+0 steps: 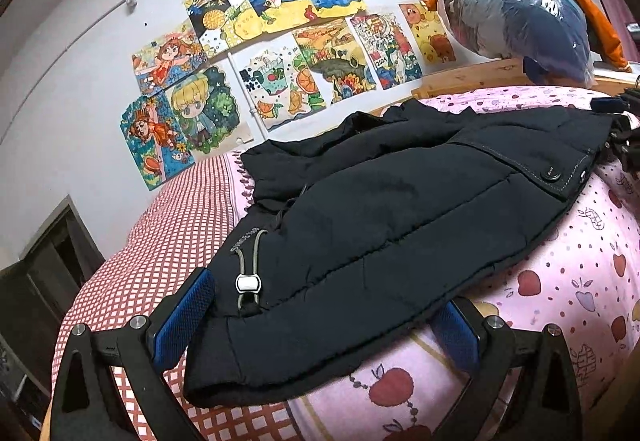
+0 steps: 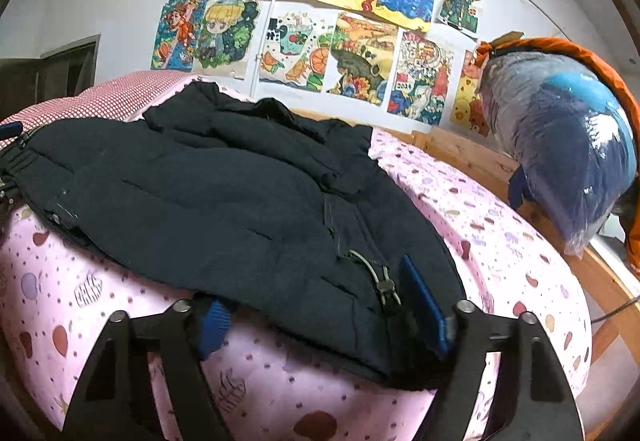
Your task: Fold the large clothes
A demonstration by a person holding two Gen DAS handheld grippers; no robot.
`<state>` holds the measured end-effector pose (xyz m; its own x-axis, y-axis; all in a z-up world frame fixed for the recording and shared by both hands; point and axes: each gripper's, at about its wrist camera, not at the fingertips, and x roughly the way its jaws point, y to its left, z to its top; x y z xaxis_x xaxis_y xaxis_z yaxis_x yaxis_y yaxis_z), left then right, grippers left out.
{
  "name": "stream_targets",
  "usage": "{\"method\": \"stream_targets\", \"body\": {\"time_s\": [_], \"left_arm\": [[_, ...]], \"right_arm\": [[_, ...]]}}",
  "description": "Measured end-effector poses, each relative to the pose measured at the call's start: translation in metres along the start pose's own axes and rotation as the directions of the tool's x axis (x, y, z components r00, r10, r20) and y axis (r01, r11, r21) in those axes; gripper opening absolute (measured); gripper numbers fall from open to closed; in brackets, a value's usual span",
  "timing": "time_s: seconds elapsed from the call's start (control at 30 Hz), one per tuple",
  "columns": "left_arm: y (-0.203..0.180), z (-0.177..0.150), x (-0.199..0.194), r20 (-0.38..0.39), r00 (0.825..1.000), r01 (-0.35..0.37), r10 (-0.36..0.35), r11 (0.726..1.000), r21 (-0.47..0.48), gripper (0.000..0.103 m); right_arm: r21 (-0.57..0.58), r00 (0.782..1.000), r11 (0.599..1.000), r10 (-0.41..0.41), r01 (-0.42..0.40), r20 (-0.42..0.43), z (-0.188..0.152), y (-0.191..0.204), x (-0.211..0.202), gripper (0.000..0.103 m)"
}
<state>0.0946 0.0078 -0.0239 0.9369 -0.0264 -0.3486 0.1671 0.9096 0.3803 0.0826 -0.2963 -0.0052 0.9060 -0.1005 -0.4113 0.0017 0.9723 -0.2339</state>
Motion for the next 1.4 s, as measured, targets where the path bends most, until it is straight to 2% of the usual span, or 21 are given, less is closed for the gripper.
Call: {"method": "stream_targets", "body": {"time_s": [0.03,0.1,0.2,0.37,0.5,0.63,0.83,1.27,1.4], "left_arm": [[0.0,0.001,-0.001,0.005,1.0,0.002,-0.002,1.0,0.002,0.102],[-0.001,0.003,-0.003,0.019,1.0,0.001,-0.001,1.0,0.008,0.101],[-0.002,0.006,-0.006,0.049,0.999,-0.012,0.01,0.999,0.032,0.095],[-0.003,0.016,-0.008,0.087,0.996,0.004,-0.009,0.998,0.057,0.078],[0.001,0.03,-0.005,0.101,0.994,0.038,-0.045,0.997,0.068,0.059],[0.002,0.044,-0.001,0.119,0.991,0.047,-0.057,0.996,0.079,0.043],[0.006,0.07,0.01,0.132,0.99,0.036,-0.046,0.997,0.075,0.029],[0.027,0.123,0.055,0.107,0.994,0.01,-0.009,1.0,-0.01,0.027],[0.029,0.136,0.07,0.081,0.996,-0.024,0.026,0.999,-0.023,0.027]], "right_arm": [[-0.001,1.0,1.0,0.009,-0.009,0.006,0.002,0.001,0.0,0.061],[-0.01,1.0,1.0,0.02,-0.02,0.016,0.003,0.004,-0.002,0.048],[-0.033,0.999,0.999,0.019,-0.018,0.029,0.003,0.011,-0.003,0.038],[-0.051,0.999,0.998,0.026,-0.024,0.042,0.007,0.018,-0.006,0.024],[-0.039,0.997,0.999,0.034,-0.032,0.065,0.018,0.017,-0.008,0.016],[-0.025,0.996,0.999,0.03,-0.028,0.09,0.031,0.014,-0.007,0.014],[-0.043,0.992,0.999,0.02,-0.015,0.126,0.06,0.014,0.001,0.012],[-0.042,0.982,0.999,0.016,-0.008,0.188,0.113,0.01,0.032,0.011],[-0.059,0.978,0.998,0.017,-0.005,0.21,0.125,0.008,0.046,0.011]]}}
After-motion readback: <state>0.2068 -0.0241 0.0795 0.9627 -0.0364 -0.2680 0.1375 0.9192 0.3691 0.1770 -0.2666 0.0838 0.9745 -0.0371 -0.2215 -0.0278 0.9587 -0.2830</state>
